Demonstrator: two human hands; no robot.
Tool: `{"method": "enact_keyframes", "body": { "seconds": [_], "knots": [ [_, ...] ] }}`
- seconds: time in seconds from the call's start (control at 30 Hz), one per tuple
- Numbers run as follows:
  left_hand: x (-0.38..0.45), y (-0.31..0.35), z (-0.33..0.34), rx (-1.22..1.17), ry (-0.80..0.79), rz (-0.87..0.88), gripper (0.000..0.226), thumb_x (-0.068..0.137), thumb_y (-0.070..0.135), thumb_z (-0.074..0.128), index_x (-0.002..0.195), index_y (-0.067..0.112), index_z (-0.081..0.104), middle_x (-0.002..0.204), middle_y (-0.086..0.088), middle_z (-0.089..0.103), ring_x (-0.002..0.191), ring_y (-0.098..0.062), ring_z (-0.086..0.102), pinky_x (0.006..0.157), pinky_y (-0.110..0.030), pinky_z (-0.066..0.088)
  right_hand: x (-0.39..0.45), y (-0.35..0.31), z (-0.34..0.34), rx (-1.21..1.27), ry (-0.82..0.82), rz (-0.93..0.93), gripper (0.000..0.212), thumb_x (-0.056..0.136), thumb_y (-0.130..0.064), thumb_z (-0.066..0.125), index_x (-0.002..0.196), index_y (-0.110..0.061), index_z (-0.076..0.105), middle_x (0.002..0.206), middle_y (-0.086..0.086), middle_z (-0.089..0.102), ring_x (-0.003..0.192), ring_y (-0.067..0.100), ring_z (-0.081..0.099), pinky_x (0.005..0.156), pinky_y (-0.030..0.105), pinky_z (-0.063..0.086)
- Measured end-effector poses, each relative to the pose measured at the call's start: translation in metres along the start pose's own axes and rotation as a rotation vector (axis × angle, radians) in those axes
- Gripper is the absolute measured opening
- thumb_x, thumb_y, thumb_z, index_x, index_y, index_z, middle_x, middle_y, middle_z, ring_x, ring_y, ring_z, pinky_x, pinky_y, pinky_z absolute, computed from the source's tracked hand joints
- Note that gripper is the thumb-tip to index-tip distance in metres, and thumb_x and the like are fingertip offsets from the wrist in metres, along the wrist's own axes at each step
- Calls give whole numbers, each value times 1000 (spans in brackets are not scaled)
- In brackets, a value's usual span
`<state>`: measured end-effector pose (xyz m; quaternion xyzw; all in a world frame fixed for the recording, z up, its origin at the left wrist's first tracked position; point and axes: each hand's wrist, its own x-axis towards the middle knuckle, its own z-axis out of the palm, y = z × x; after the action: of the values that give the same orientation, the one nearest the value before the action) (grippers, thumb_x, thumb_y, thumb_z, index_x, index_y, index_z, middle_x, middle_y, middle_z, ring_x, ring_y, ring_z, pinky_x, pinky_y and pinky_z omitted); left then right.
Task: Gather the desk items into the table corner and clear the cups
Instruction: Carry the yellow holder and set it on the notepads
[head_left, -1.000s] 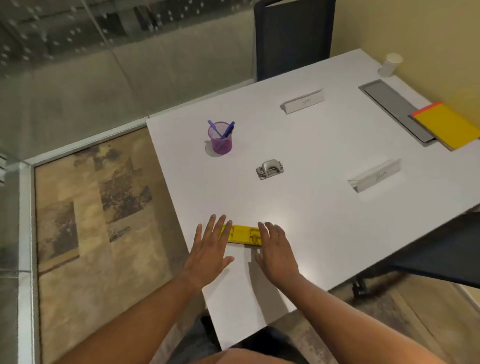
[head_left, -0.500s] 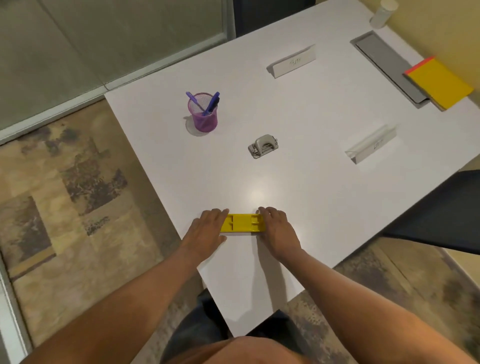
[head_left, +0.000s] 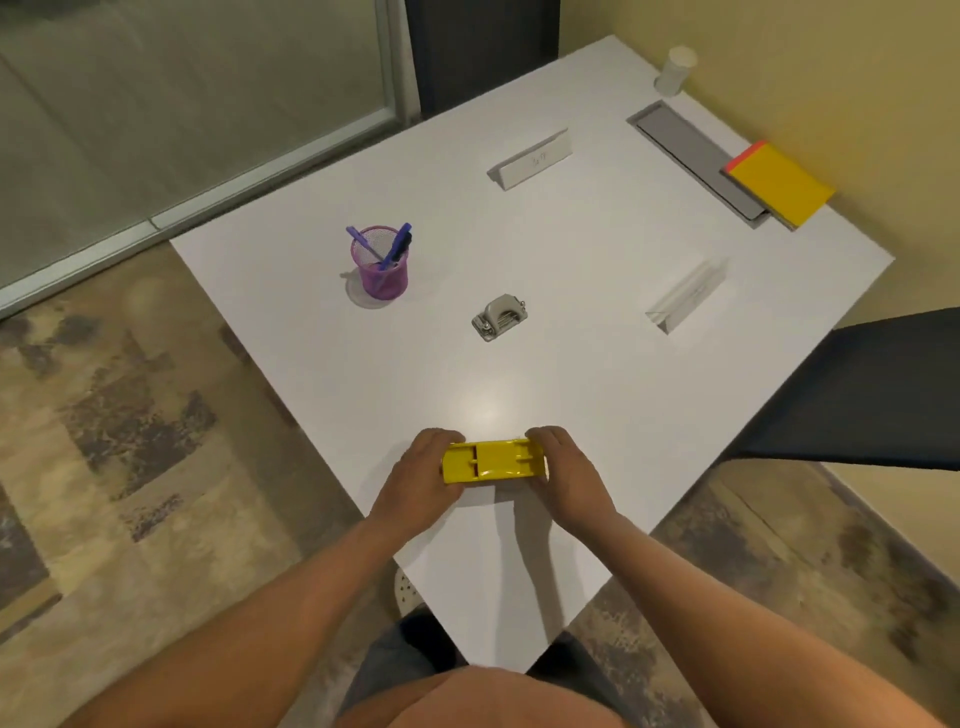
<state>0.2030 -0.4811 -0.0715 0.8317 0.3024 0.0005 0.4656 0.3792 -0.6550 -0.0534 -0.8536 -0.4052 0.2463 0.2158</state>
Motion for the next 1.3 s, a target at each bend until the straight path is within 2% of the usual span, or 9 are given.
{"method": "enact_keyframes", "body": {
  "seconds": [0.13, 0.23, 0.33, 0.5, 0.6, 0.73, 0.97, 1.17, 1.3],
  "knots": [
    [2, 37, -14, -385, -154, -146, 59, 73, 19, 95, 118, 34, 61, 121, 5, 63, 94, -21, 74, 71, -33, 61, -22, -3, -21, 166, 109, 104, 59, 84, -1, 68, 138, -21, 54, 126, -2, 60, 107, 19, 63, 89, 36, 55],
    [1, 66, -7, -650, -210, -186, 50, 77, 10, 93, 116, 20, 65, 123, -9, 64, 94, -22, 76, 80, -36, 65, -50, -5, -39, 285, 160, 224, 57, 87, -3, 67, 134, -30, 51, 118, -8, 61, 99, 16, 67, 81, 27, 54],
    [0, 94, 10, -765, -262, -201, 40, 81, 11, 90, 113, 12, 66, 119, -15, 65, 96, -28, 75, 83, -42, 66, -86, -5, -50, 435, 240, 329, 60, 85, -3, 72, 131, -35, 50, 118, -11, 60, 94, 17, 70, 77, 29, 60],
    [-14, 141, 53, -730, -357, -192, 37, 84, 13, 88, 114, 14, 66, 117, -17, 66, 100, -32, 74, 79, -39, 66, -153, 3, -62, 808, 416, 449, 71, 74, -11, 94, 132, -28, 57, 122, 4, 66, 99, 21, 74, 87, 39, 64],
    [-31, 166, 79, -685, -442, -170, 36, 86, 13, 86, 116, 15, 65, 120, -16, 64, 104, -34, 73, 82, -41, 66, -190, 13, -69, 939, 565, 492, 68, 73, -6, 93, 131, -20, 60, 117, 13, 70, 96, 22, 74, 82, 43, 65],
    [-58, 197, 120, -628, -560, -135, 34, 89, 12, 83, 117, 13, 64, 117, -14, 64, 101, -30, 74, 79, -37, 65, -248, 35, -74, 1006, 693, 536, 60, 77, -7, 90, 129, -17, 63, 111, 9, 70, 86, 15, 72, 71, 31, 63],
    [-119, 258, 220, -486, -672, -66, 32, 89, 12, 82, 116, 14, 66, 120, -14, 62, 109, -30, 70, 87, -48, 65, -365, 104, -70, 1076, 893, 597, 53, 76, -3, 90, 119, -24, 66, 105, 8, 72, 82, 16, 70, 70, 38, 63],
    [-191, 314, 312, -478, -700, -81, 35, 89, 9, 81, 120, 8, 64, 112, -14, 66, 102, -27, 73, 82, -41, 66, -472, 167, -84, 1154, 960, 602, 53, 77, 3, 87, 118, -22, 65, 96, 0, 74, 80, 17, 69, 74, 40, 63],
    [-222, 349, 360, -473, -741, -93, 37, 89, 7, 81, 121, 6, 63, 108, -12, 68, 94, -22, 75, 82, -40, 66, -526, 197, -102, 1178, 1023, 622, 51, 77, 9, 84, 116, -19, 65, 92, -4, 72, 69, 7, 68, 63, 24, 58]
  ]
}}
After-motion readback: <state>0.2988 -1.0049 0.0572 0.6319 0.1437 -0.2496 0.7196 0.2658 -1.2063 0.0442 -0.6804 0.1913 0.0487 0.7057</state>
